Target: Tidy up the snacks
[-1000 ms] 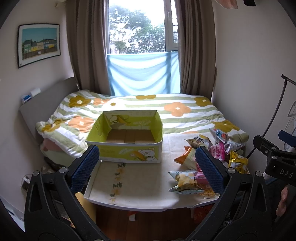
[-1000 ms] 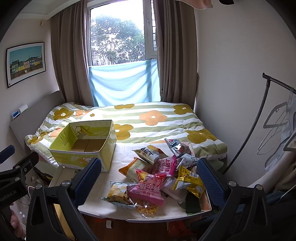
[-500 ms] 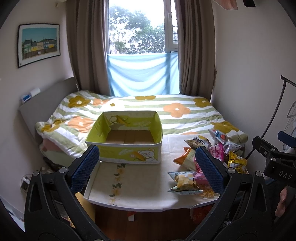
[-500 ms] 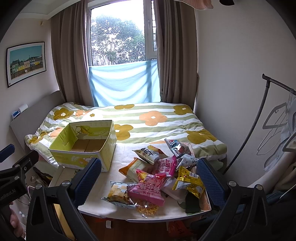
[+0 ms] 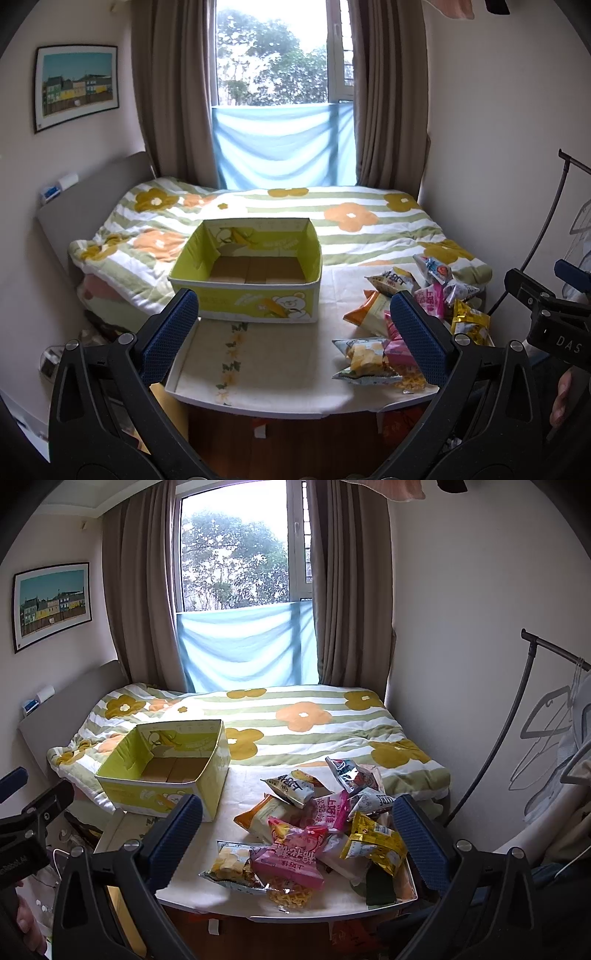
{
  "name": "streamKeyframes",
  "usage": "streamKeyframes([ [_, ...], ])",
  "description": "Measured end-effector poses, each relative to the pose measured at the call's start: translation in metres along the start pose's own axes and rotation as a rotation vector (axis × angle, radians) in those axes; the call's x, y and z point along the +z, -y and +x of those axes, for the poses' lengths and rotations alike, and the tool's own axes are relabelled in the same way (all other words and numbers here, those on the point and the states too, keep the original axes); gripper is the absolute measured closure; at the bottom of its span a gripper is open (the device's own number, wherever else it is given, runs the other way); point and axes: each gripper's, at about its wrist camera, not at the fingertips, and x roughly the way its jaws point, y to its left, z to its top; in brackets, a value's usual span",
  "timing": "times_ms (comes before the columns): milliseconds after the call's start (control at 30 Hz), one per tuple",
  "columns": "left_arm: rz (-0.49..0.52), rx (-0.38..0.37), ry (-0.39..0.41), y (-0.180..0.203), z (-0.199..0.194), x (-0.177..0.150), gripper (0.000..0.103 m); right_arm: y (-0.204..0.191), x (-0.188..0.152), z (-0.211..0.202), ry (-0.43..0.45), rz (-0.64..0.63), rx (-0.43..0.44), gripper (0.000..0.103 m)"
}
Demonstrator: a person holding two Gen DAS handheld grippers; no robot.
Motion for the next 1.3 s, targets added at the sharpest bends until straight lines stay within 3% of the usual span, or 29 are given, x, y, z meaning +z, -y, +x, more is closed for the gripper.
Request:
streamKeyframes([
  [367, -0.011, 0.001, -0.002, -0.006, -0.004, -0.003, 0.000, 0.003, -0.001, -0.004, 0.003, 0.008, -0.004, 0.000],
  [600, 0.001, -0.031, -0.057, -0.006, 0.011, -0.003, 0.000, 0.009, 0.001, -0.006, -0.008, 0.026, -0.013, 0.000],
  [967, 0.035, -0.219, -0.253, 0.007, 0.085, -0.038, 0.001, 0.024, -0.026, 0.028, -0.145, 0.083, -0.058, 0.000],
  [1300, 0.066, -0.301, -0.481, 0.059, 0.173, -0.092, 0.001, 0.036, -0.052, 0.099, -0.309, 0.164, 0.032, 0.000],
])
